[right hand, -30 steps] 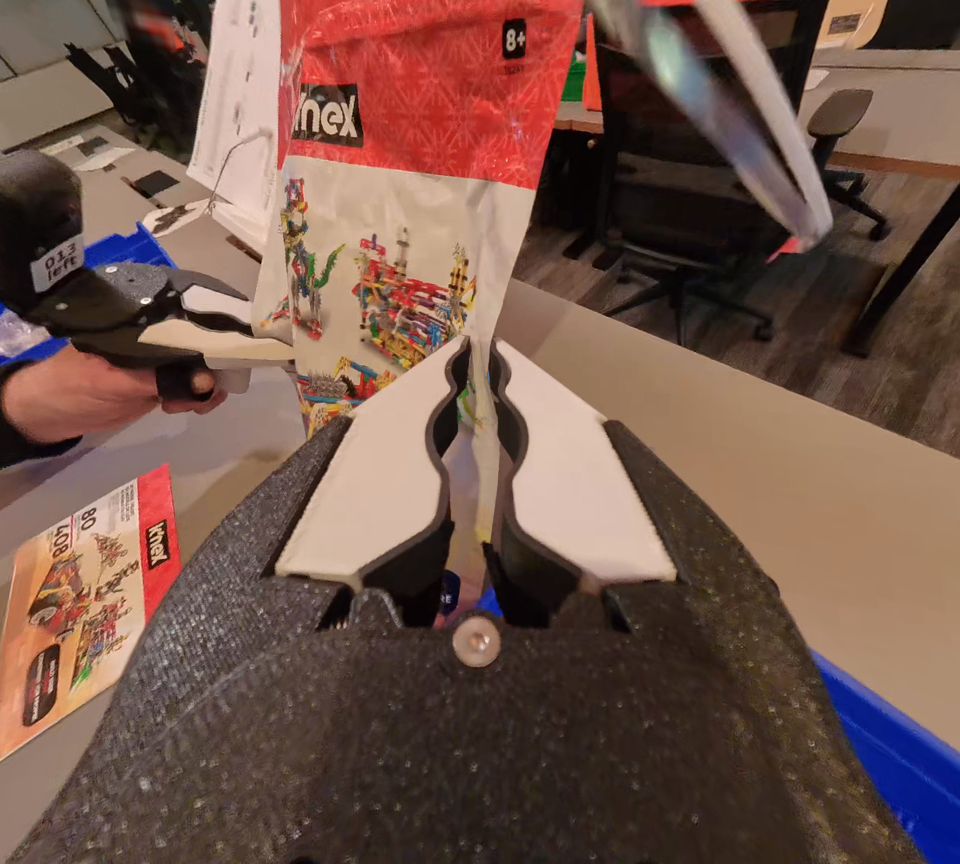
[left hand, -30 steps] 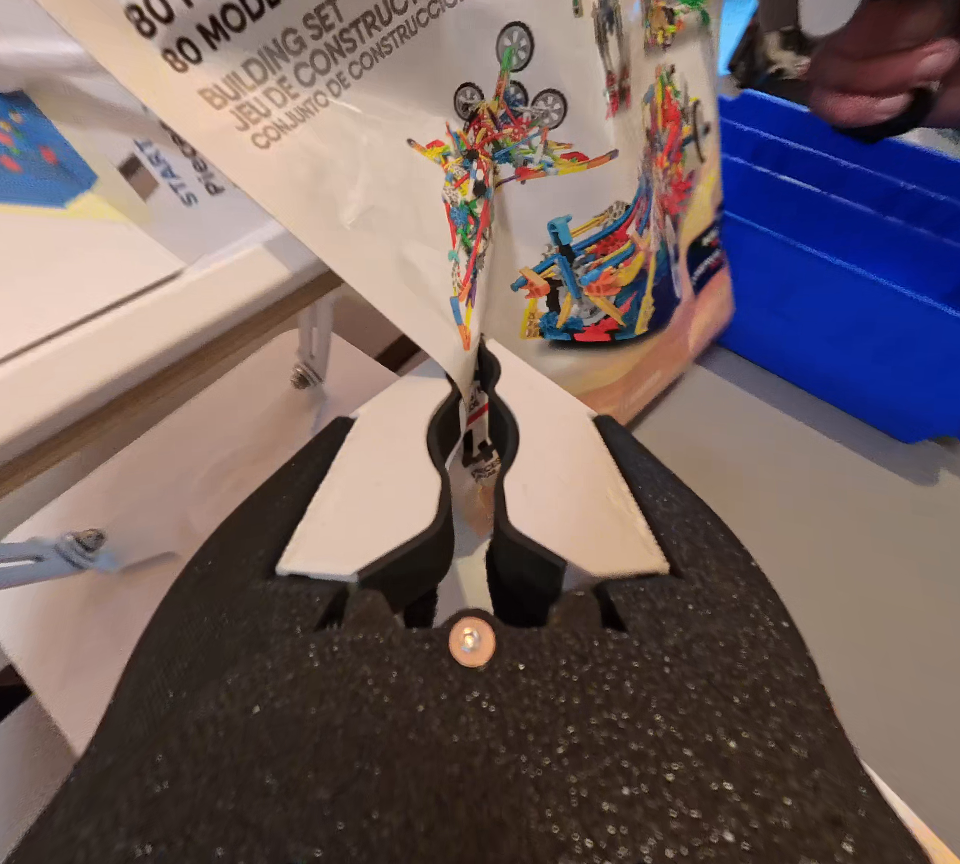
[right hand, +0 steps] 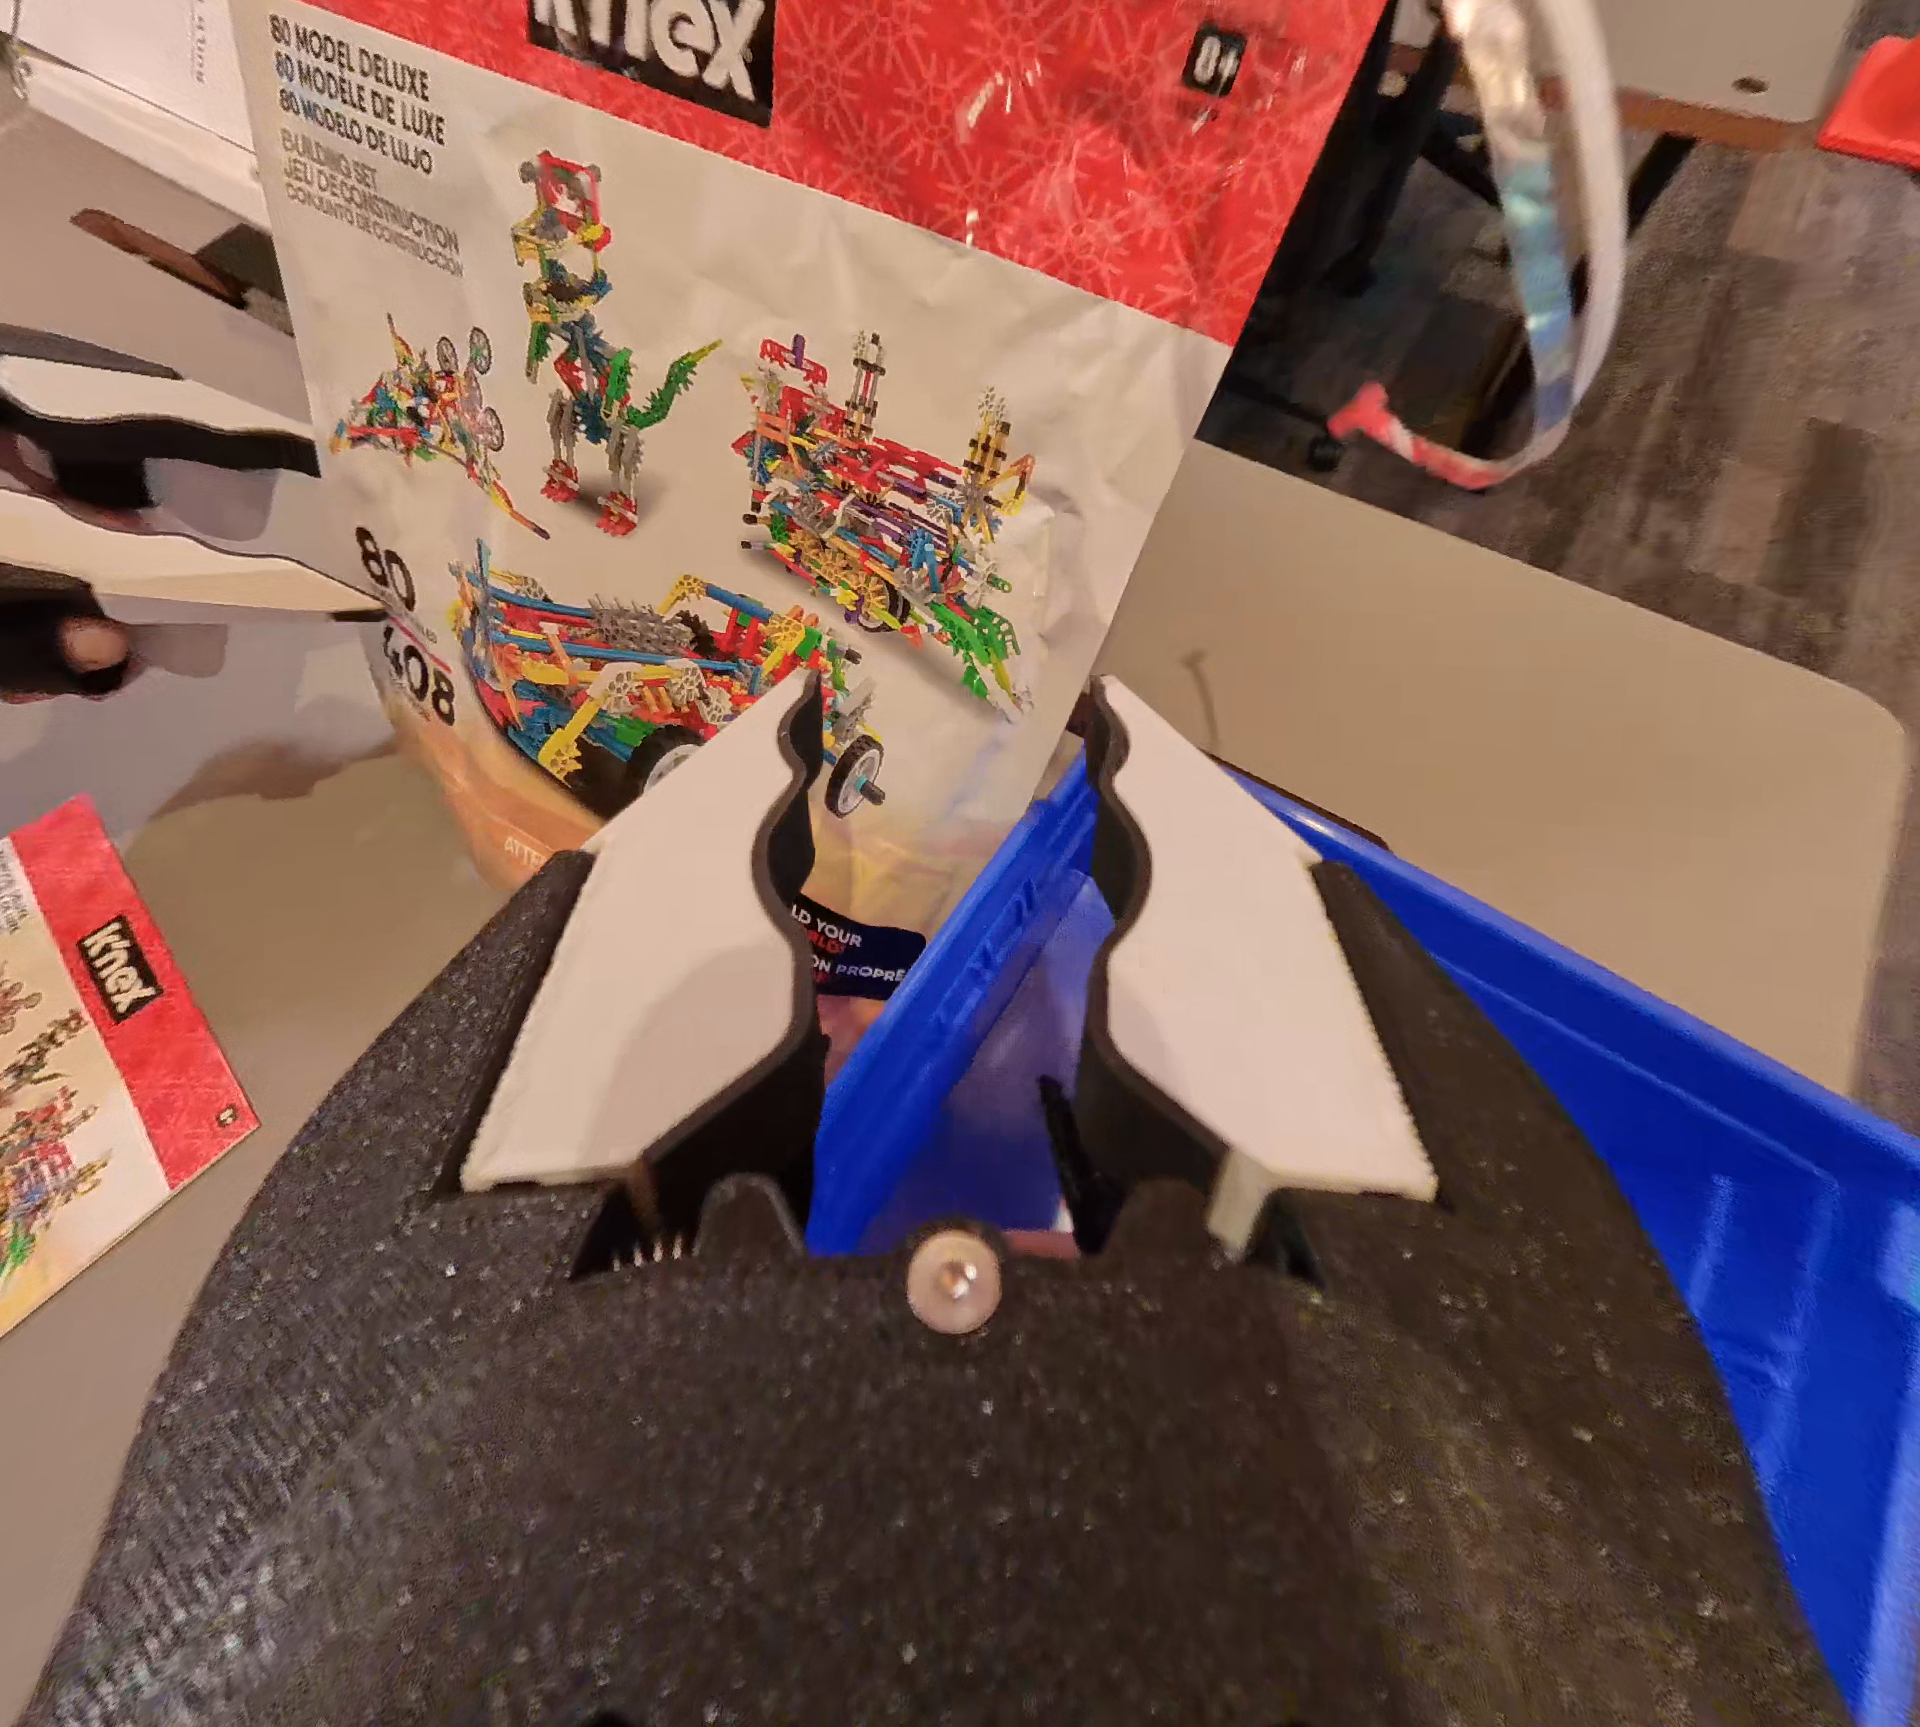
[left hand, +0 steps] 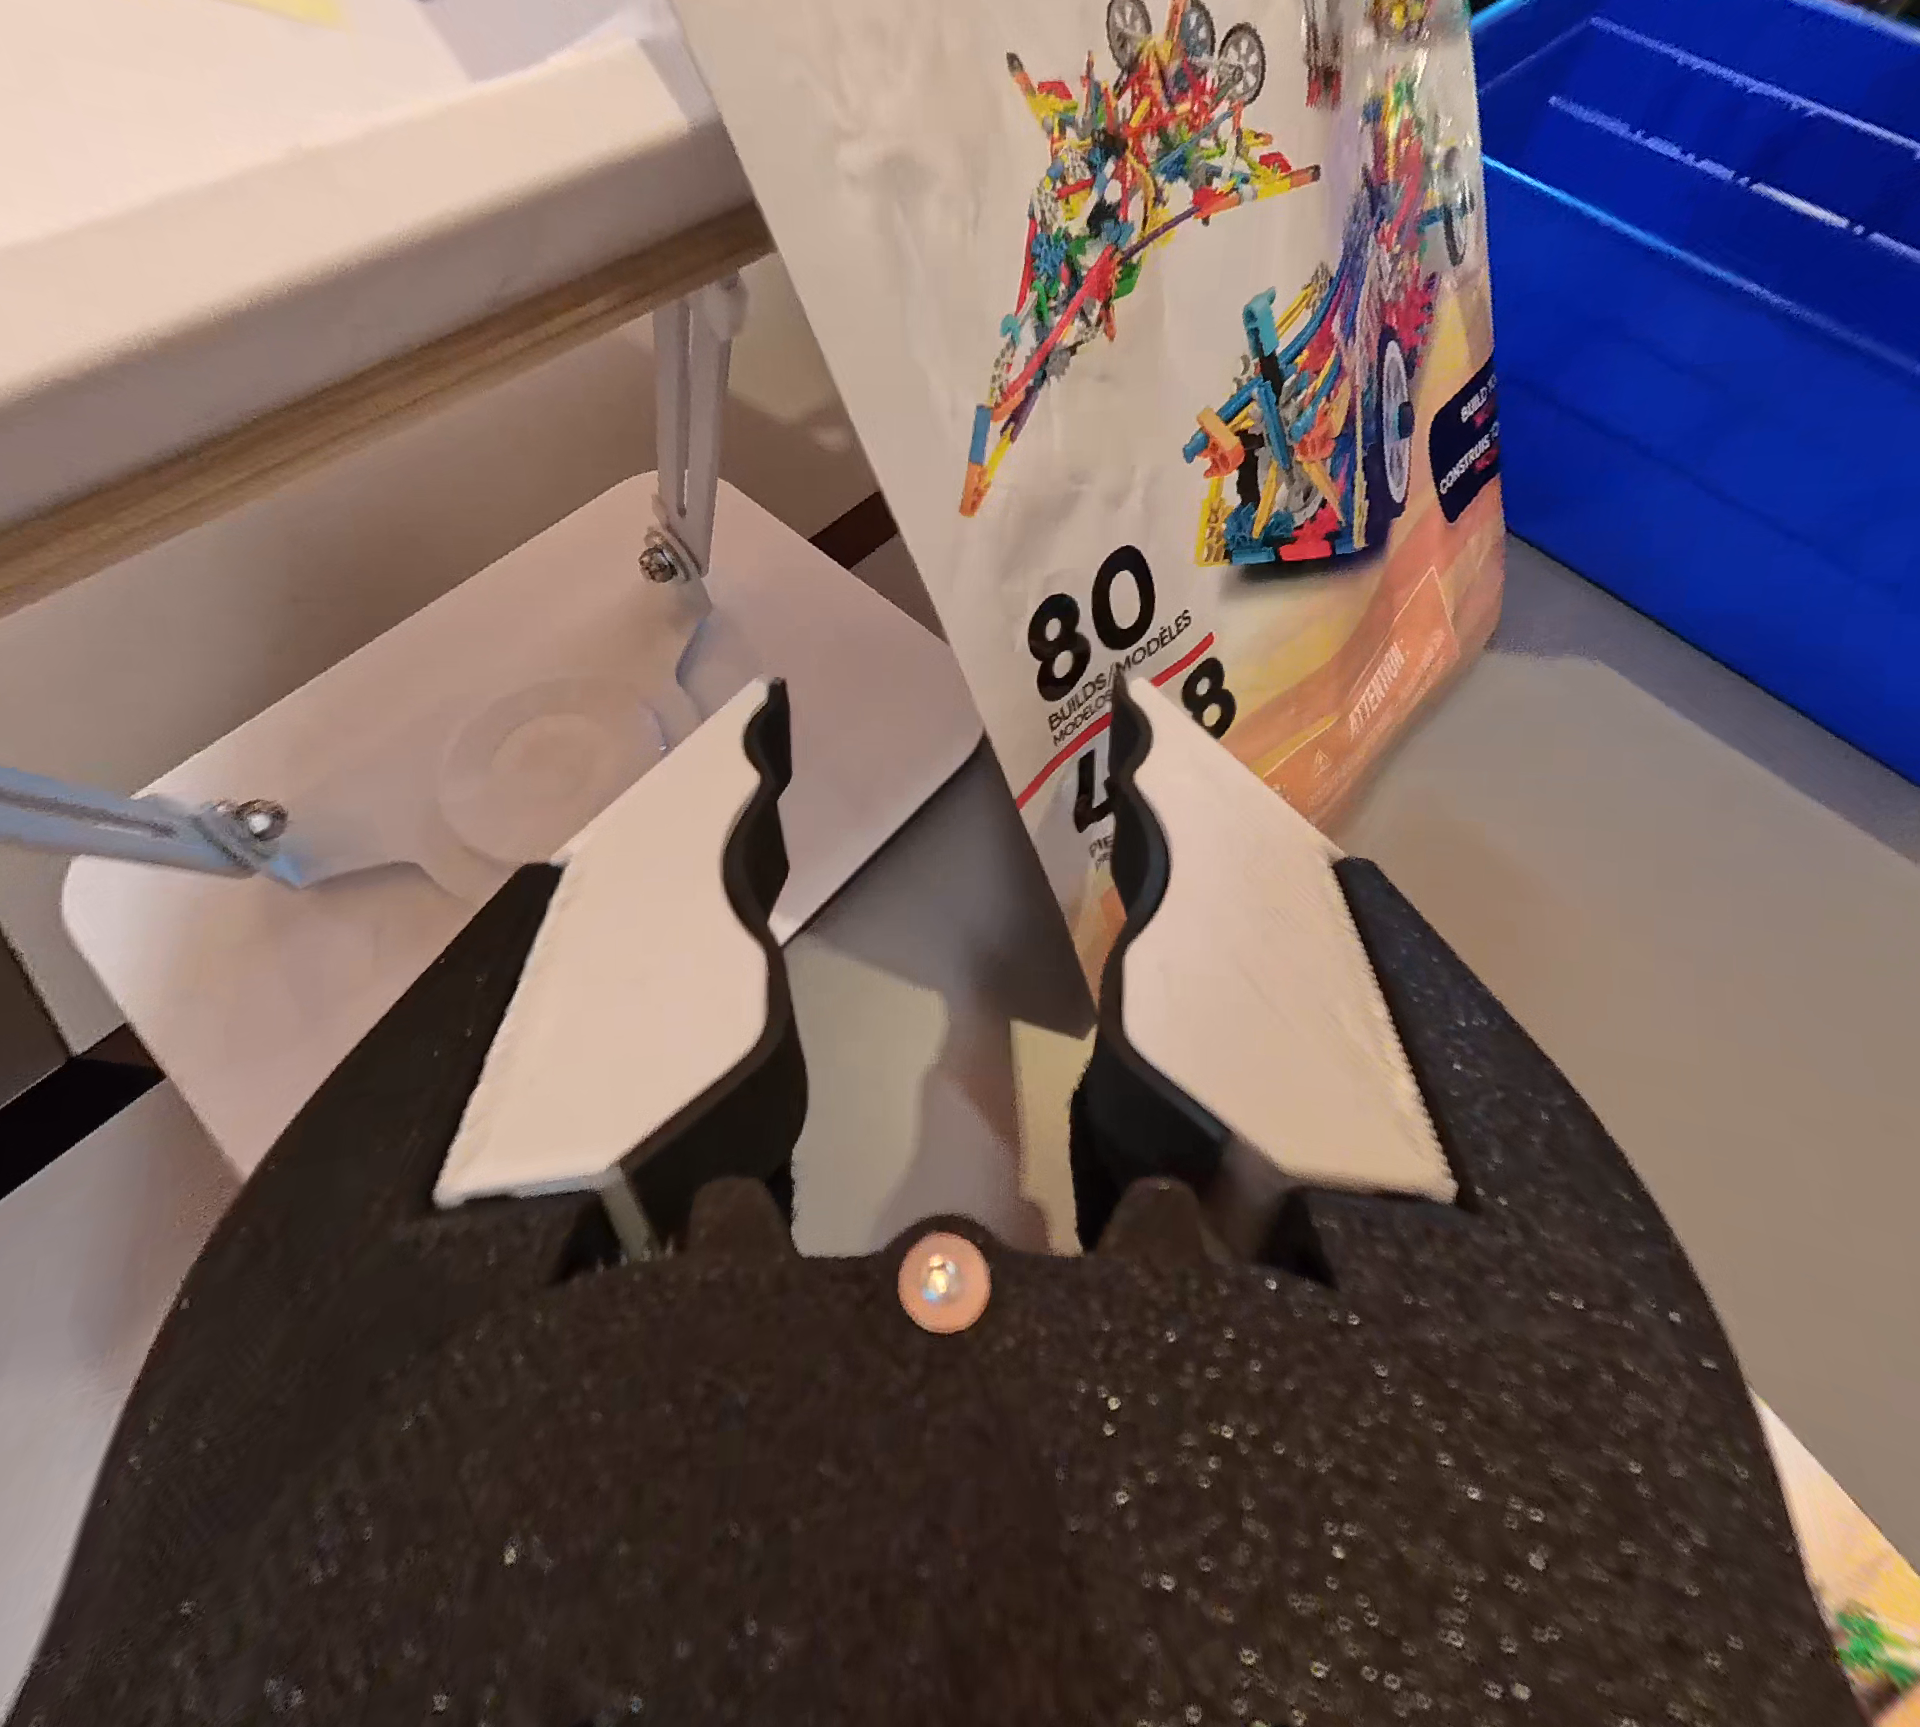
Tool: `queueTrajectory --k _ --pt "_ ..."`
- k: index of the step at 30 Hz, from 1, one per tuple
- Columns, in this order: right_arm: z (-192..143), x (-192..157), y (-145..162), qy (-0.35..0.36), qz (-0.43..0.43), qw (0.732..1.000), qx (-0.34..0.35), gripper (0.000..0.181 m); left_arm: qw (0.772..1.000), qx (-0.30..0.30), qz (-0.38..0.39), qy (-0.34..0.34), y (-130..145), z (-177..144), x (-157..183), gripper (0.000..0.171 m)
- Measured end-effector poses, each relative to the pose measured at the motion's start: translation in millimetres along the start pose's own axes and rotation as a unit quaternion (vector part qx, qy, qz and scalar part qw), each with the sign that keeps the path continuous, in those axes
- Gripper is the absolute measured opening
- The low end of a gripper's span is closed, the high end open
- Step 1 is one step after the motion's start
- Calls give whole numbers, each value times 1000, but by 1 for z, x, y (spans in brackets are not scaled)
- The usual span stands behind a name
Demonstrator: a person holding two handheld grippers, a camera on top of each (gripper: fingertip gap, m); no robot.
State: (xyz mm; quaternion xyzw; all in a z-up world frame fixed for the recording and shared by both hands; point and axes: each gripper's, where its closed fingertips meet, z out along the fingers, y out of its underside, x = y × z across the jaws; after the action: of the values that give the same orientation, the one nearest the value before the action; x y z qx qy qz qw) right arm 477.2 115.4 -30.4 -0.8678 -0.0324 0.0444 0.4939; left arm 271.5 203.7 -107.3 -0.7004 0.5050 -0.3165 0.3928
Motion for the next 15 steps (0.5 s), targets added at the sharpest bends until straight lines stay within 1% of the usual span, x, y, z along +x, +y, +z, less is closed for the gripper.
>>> queueTrajectory --k 1,3,6,8,10,13,15 --pt "-10 -6 -3 10 -13 1000 7 48 1000 3 -1 -1 -1 -9 0 59" --pt "-31 -29 -8 7 -42 999 18 48 1000 4 5 3 1 -30 4 61" --pt "-58 -82 0 -30 -72 997 21 50 999 -26 29 19 23 -59 13 67" --pt "-69 -118 15 -61 -83 995 12 50 998 -35 24 37 34 -72 19 66" --pt "-74 -152 34 -100 -75 992 0 50 996 -62 32 50 51 -80 24 67" --pt "-73 -194 70 -156 -53 986 -34 50 992 -94 22 83 72 -85 39 64" --pt "-67 -221 94 -193 -28 979 -59 49 989 -113 34 87 84 -87 43 60"
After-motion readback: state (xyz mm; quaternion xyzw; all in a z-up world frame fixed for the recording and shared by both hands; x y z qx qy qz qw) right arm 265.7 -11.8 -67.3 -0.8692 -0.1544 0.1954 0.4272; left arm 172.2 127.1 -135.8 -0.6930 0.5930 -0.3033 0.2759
